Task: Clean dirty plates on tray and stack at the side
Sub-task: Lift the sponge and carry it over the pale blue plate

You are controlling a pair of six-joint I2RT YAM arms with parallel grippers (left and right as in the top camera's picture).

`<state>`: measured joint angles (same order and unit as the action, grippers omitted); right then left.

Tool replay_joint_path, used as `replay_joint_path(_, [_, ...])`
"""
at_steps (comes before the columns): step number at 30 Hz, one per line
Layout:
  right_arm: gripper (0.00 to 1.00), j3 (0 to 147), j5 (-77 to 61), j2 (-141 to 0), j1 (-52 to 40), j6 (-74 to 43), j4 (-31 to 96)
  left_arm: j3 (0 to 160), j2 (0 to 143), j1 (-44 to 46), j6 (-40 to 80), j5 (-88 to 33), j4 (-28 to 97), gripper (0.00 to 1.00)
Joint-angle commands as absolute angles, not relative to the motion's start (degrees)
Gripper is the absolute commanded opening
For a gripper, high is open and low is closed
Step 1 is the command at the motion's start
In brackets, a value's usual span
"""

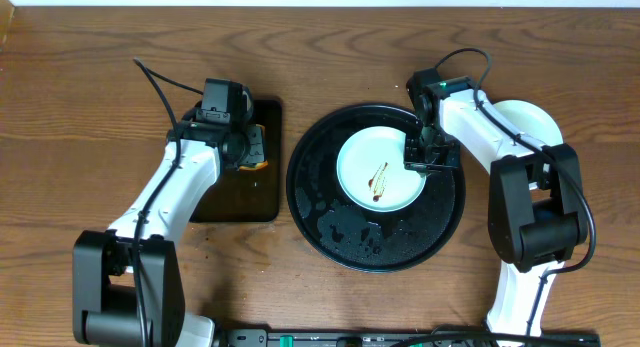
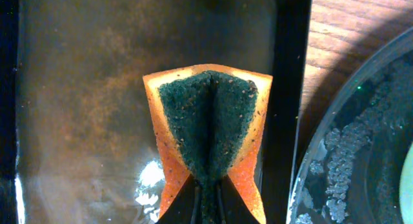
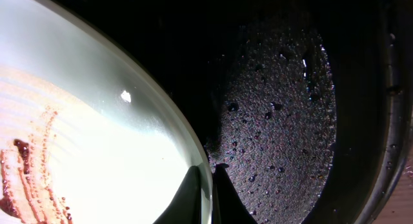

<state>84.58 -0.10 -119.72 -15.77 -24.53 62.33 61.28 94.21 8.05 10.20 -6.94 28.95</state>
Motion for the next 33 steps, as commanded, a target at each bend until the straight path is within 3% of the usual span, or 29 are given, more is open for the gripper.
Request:
replay_joint_path(1, [0.01, 83.2, 3.6, -121.4, -15.0, -24.6, 62.6, 62.7, 89.7, 8.1, 8.6, -7.0, 27.9, 0.07])
replay_joint_path(10, [0.01, 83.2, 3.6, -121.4, -15.0, -24.6, 62.2, 62.7, 82.1, 8.1, 8.6, -4.2, 26.6, 0.08])
replay_joint_path(27, [0.01, 83.2, 3.6, -121.4, -15.0, -24.6, 62.1, 60.2, 84.1, 8.1, 13.1, -4.5, 29.6, 0.07])
replay_joint_path(33, [0.01, 83.2, 3.6, -121.4, -15.0, -24.6, 62.2, 59.6, 91.1, 8.1, 18.7, -16.7, 33.1, 0.07])
